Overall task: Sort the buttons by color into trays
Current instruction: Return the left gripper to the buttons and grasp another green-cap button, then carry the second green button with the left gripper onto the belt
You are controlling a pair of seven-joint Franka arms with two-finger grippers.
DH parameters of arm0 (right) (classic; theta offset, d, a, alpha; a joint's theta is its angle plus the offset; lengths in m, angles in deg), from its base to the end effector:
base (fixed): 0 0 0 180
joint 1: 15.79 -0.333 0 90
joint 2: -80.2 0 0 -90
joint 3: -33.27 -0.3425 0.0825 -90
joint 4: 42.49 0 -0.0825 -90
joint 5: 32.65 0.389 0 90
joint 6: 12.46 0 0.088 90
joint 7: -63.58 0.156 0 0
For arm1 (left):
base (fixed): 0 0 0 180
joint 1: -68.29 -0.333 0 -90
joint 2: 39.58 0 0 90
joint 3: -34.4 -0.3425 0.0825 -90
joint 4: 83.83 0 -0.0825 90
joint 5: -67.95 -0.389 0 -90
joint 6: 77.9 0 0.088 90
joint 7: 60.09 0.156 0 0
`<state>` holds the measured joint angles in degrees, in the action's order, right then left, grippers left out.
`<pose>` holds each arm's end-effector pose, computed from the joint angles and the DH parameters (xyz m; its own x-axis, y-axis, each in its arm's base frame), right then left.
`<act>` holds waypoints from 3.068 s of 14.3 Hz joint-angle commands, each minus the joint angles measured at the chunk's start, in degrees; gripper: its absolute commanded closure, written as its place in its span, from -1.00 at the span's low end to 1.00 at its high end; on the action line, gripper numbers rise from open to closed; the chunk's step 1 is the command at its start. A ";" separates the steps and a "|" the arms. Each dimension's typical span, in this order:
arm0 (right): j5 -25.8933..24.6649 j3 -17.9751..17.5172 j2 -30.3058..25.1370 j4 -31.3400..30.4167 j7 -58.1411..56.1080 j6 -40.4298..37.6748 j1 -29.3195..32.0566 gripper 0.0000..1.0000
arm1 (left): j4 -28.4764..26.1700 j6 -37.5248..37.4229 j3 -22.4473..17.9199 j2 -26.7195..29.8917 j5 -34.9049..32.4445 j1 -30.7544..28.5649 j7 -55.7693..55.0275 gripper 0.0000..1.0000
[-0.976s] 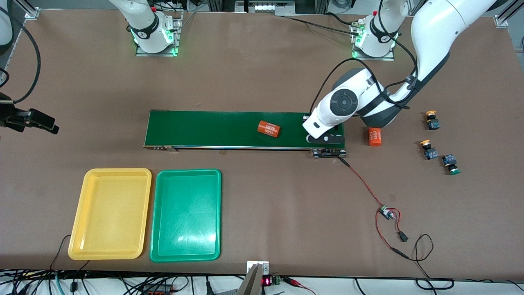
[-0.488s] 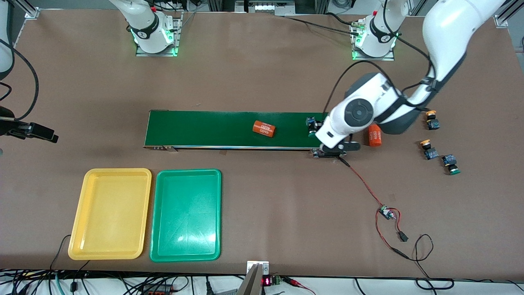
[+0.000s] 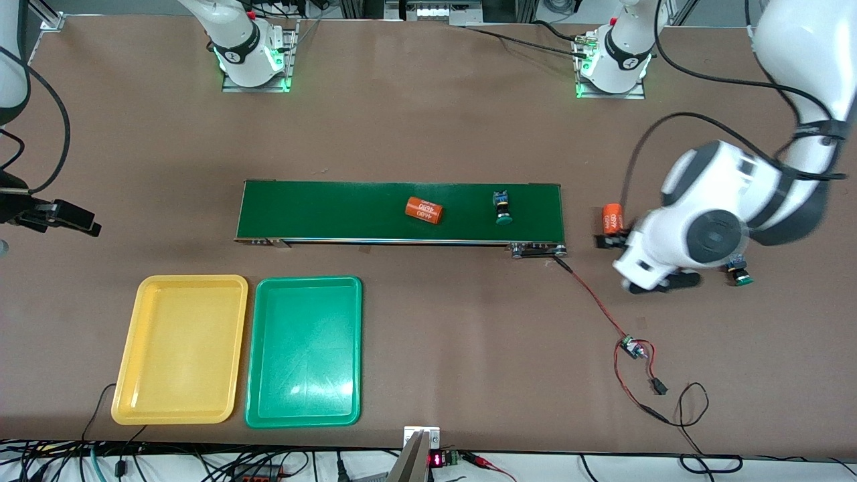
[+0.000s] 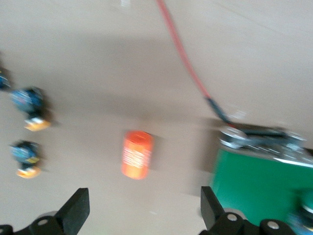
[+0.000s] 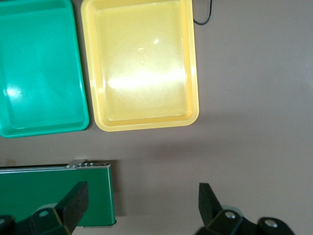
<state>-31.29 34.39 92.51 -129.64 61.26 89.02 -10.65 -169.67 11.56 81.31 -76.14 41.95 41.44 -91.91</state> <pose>0.6410 -0.0660 0.5147 0.9967 -0.0728 0.0360 -0.0722 -0.9972 -0.0178 0.6438 -0.0806 0.3308 0.9351 0.1586 -0.3170 0.1102 -0.9801 -0.1651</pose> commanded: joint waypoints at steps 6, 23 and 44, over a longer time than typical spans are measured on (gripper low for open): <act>-4.07 -0.41 -5.37 1.89 -0.14 -10.25 -3.81 -1.00 | 1.20 5.44 -12.53 -2.54 -6.86 -5.40 15.73 -1.00; -4.17 -0.42 -5.98 1.81 0.03 -8.85 -5.23 -1.00 | -3.02 24.10 -16.15 -12.31 -8.54 -17.36 32.88 -0.05; -4.17 -0.24 -5.89 1.54 0.21 -8.59 -5.31 -1.00 | -1.17 -3.07 9.87 -8.26 -0.11 2.57 1.97 0.70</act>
<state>-34.97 34.44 86.67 -128.41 61.16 80.36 -15.93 -171.14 9.43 91.36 -84.41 40.24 39.57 -85.09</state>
